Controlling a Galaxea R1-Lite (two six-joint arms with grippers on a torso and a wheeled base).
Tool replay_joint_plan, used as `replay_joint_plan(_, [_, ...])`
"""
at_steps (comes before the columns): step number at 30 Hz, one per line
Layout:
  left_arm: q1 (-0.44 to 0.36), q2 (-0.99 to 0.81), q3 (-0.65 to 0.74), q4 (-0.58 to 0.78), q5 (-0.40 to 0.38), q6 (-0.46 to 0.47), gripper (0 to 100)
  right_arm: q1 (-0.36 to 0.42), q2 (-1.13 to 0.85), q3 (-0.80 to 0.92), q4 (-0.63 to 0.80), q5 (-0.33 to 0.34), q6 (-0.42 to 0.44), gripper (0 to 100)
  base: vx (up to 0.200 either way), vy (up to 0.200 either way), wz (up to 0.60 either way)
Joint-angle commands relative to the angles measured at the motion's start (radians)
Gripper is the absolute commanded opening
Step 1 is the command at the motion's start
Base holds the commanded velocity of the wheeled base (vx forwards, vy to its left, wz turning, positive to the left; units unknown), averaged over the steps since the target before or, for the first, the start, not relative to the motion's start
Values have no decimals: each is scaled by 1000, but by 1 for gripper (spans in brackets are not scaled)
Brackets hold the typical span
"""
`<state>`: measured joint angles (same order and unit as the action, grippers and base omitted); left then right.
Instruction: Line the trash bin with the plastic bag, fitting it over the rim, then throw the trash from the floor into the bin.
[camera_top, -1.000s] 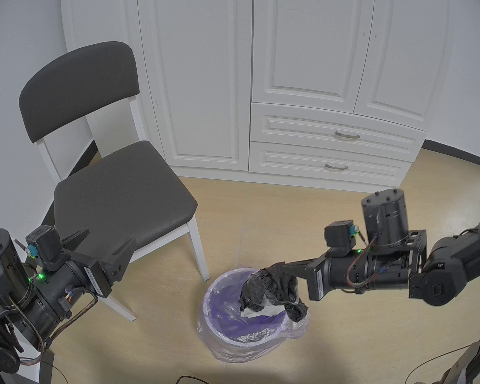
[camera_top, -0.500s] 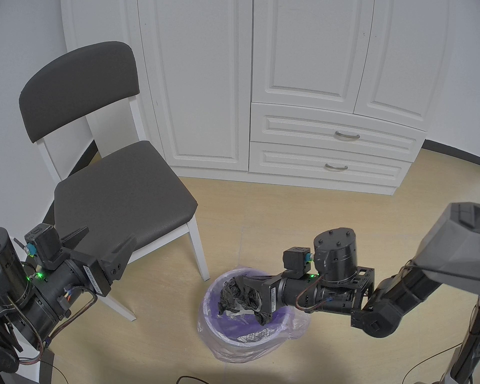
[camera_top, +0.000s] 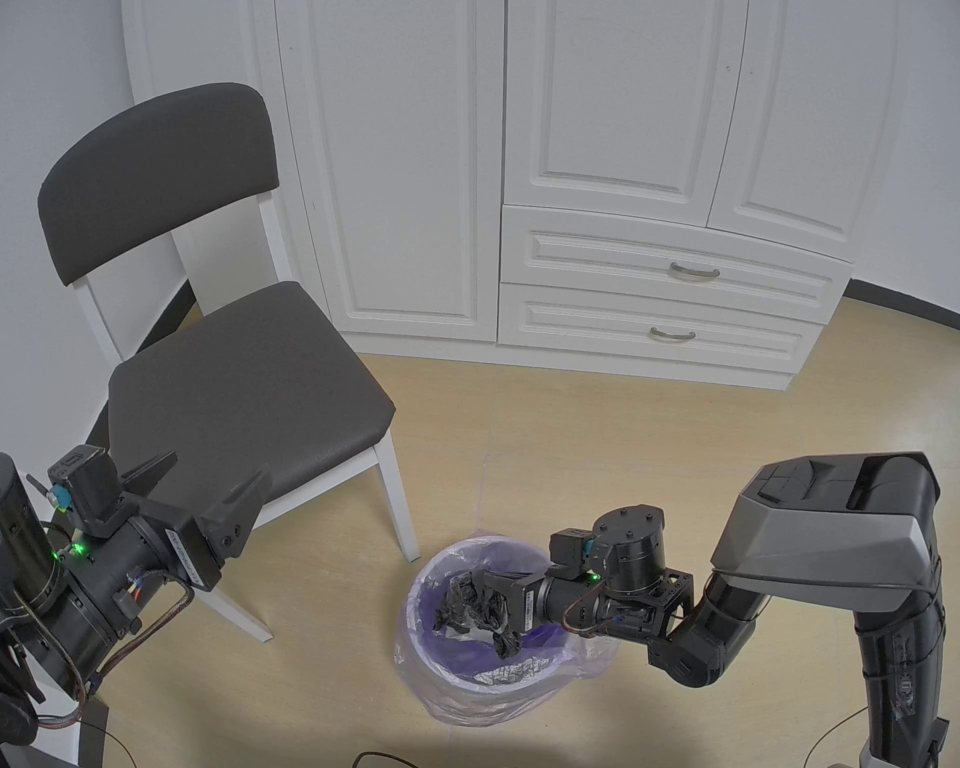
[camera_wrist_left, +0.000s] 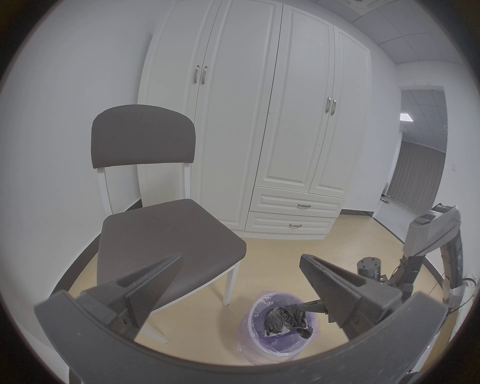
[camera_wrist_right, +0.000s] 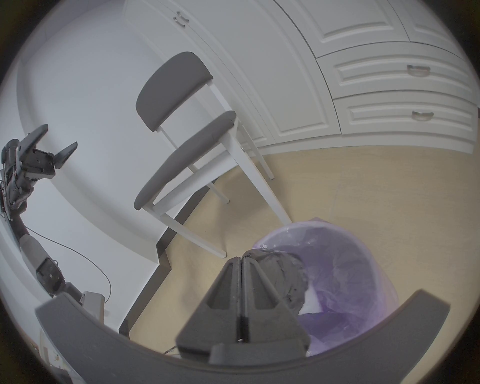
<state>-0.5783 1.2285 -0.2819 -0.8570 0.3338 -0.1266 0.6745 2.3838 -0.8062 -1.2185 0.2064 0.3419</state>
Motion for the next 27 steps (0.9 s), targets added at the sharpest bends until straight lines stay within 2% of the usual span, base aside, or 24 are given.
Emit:
replay_joint_plan(1, [0,0,0,0,1,-1,100,-23,60,-16,1,13,0,0,0,0,0])
replay_joint_plan(16, [0,-1,1,0,1,-1,100,-50,160,-67,-3,21,0,0,0,0,0])
replay_joint_plan(27, [0,0,1,0,1,-1,100,-26,178,-70,27,15,-6,0,0,0,0])
